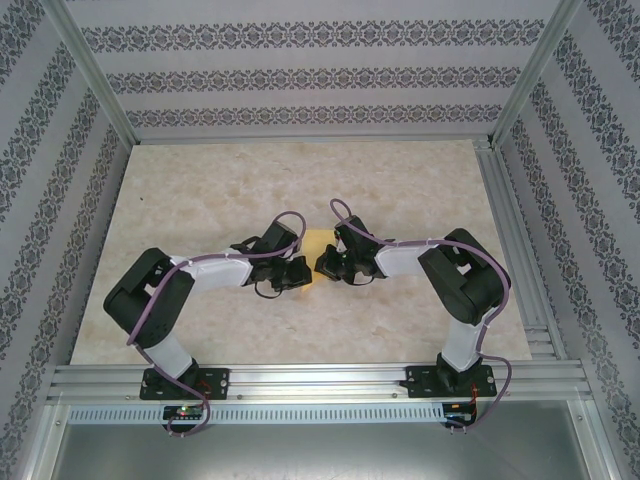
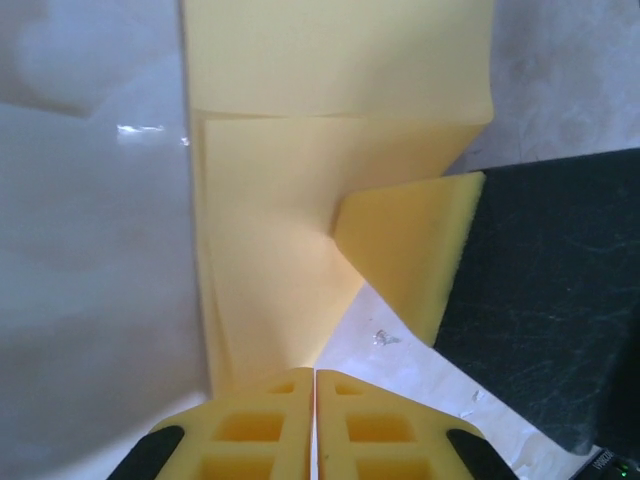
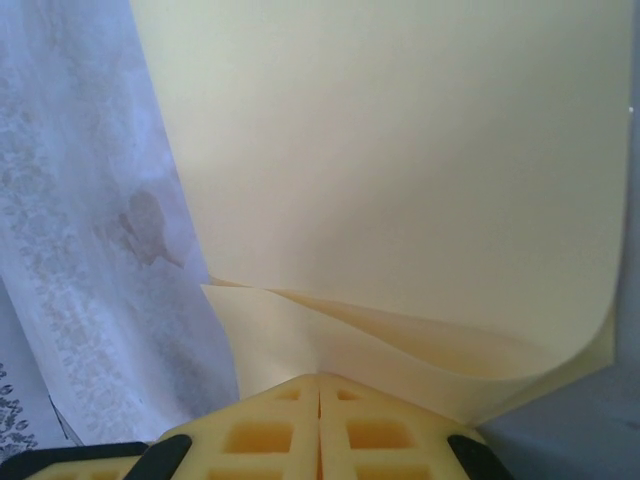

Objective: Fold a paper plane with a square sheet of paper (pick it up from the middle)
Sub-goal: Third fold the triangle at the center of the table.

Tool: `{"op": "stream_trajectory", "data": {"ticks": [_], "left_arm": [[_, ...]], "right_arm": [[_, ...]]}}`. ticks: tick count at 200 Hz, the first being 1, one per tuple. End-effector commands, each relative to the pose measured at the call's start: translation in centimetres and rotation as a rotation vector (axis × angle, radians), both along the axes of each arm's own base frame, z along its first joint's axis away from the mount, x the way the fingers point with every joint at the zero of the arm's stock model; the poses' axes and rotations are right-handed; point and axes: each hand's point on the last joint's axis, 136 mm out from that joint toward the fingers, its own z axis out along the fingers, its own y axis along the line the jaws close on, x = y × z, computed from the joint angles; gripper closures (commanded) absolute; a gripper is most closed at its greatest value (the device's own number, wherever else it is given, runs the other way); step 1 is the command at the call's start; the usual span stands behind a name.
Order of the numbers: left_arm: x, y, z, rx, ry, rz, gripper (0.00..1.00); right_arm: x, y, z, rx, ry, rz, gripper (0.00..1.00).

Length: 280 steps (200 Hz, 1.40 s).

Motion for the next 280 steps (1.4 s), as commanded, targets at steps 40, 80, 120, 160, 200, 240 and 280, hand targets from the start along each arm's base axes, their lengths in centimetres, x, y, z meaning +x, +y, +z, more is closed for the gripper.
{"op": "stream_trajectory", "data": {"ticks": [40, 80, 120, 160, 200, 240, 280], "left_arm": [[0.3, -0.5, -1.4, 0.025, 0.013, 0.003, 0.91], [-0.8, 1.7, -3.9, 0.134, 0.046, 0.015, 0.93], [-2.0, 3.1, -5.1, 0.17, 0.073, 0.02, 0.94], [-3.1, 3.8, -5.9, 0.175, 0.095, 0.024, 0.95], [-3.6, 4.2, -6.2, 0.165, 0.1, 0.045, 0.96], [-3.3, 3.9, -5.7, 0.156, 0.086, 0.04, 0.96], [-2.9, 3.2, -5.1, 0.131, 0.076, 0.026, 0.95]], "right_arm": [[-0.7, -1.7, -2.2, -0.084, 0.034, -0.037, 0.92], [-0.3, -1.6, -1.8, -0.082, 0.005, 0.001, 0.91], [0.4, -2.1, -1.7, -0.092, -0.052, 0.093, 0.9], [2.2, -3.5, -1.4, -0.09, -0.106, 0.138, 0.88], [5.0, -6.0, -1.6, -0.127, -0.122, 0.086, 0.88], [7.3, -7.1, 1.9, -0.15, -0.21, 0.055, 0.88], [4.3, -4.6, 6.7, -0.045, -0.312, 0.109, 0.85]]}}
